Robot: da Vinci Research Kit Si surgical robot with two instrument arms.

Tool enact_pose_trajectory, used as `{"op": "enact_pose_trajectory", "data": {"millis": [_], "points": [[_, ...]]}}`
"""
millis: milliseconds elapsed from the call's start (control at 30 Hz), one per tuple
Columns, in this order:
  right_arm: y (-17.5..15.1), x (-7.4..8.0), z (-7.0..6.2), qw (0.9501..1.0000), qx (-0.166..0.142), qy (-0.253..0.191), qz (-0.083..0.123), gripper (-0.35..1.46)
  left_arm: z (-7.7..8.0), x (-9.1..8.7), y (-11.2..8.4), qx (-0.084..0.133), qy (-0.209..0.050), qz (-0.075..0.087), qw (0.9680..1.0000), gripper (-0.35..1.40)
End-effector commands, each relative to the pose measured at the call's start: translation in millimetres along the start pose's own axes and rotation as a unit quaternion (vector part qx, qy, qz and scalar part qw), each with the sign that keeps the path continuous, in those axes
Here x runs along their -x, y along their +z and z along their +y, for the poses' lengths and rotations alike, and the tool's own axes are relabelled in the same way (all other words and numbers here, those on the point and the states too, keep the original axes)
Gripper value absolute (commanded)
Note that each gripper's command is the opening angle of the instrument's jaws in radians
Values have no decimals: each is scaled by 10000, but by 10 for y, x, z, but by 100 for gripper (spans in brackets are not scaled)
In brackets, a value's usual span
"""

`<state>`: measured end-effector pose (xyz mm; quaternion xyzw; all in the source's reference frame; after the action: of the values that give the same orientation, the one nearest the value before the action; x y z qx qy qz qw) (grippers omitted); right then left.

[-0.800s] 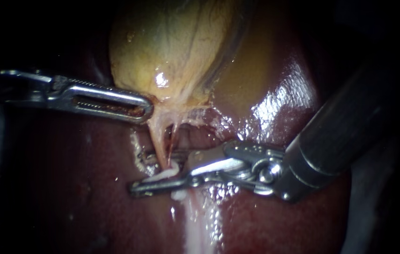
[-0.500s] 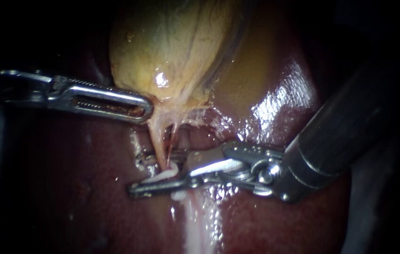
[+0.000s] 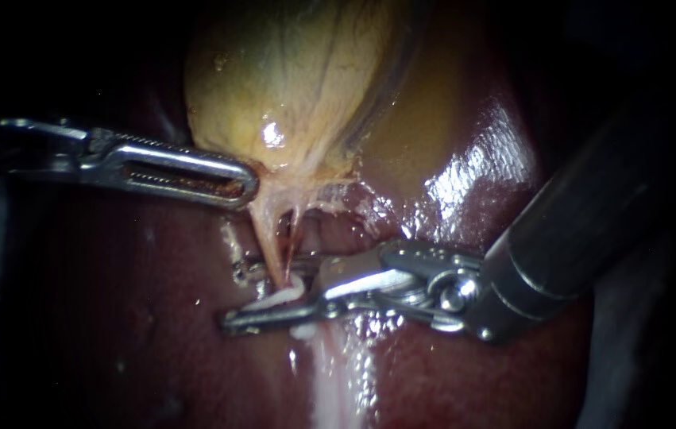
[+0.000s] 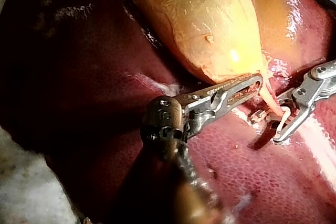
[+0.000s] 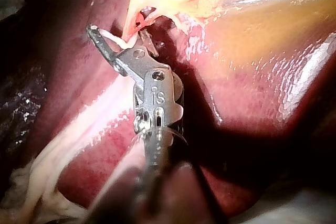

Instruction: Clipping third clip left tube

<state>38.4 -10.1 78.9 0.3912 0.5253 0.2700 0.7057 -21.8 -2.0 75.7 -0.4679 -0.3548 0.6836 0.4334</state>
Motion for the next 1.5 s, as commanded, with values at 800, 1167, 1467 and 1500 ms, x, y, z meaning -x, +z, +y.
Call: {"op": "enact_pose_trajectory", "data": {"millis": [800,1167,1467,1500], "points": [[-49,-8,-4,10000,66,50,51,49,1,0,-1,5,1,-1,10000,-35],[-65,-12,-5,9999,113,71,78,49,0,0,-1,6,1,-2,10000,-35],[-72,-11,-6,9999,112,75,79,49,1,0,-1,6,1,-2,10000,-35],[-73,-11,-6,9999,111,75,79,49,1,0,-1,6,1,-2,10000,-35]]}}
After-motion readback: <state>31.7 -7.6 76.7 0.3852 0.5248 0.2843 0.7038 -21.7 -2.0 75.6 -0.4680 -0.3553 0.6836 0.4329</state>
